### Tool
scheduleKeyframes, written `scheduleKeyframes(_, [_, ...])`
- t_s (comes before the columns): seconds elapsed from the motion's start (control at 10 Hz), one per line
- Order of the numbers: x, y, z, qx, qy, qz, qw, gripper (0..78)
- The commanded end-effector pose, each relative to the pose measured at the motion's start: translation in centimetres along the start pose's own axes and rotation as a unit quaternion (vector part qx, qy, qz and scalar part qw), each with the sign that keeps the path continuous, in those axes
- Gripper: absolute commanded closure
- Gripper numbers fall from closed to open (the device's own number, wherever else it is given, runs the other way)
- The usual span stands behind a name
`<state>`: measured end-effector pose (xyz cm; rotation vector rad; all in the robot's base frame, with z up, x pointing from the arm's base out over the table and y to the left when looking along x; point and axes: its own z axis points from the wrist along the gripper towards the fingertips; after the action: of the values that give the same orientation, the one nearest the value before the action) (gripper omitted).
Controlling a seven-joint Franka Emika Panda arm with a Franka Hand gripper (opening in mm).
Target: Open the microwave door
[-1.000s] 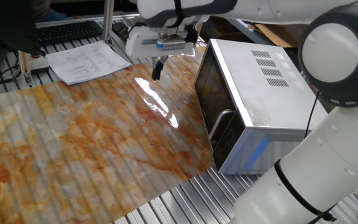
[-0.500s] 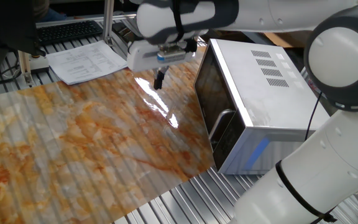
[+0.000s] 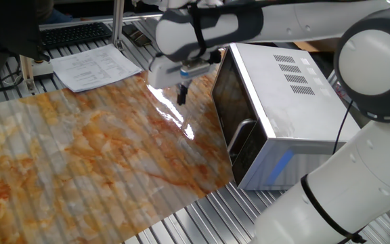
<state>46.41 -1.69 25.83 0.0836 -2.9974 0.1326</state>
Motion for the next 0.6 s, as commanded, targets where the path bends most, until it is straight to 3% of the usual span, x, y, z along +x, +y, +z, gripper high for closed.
scheduleKeyframes(0.1, [1.6, -1.4, 2.4, 0.013, 0.0, -0.012, 0.9998, 77.6])
scheduleKeyframes(0.6, [3.6, -3.6, 5.9, 0.013, 0.001, -0.022, 0.9997, 77.6])
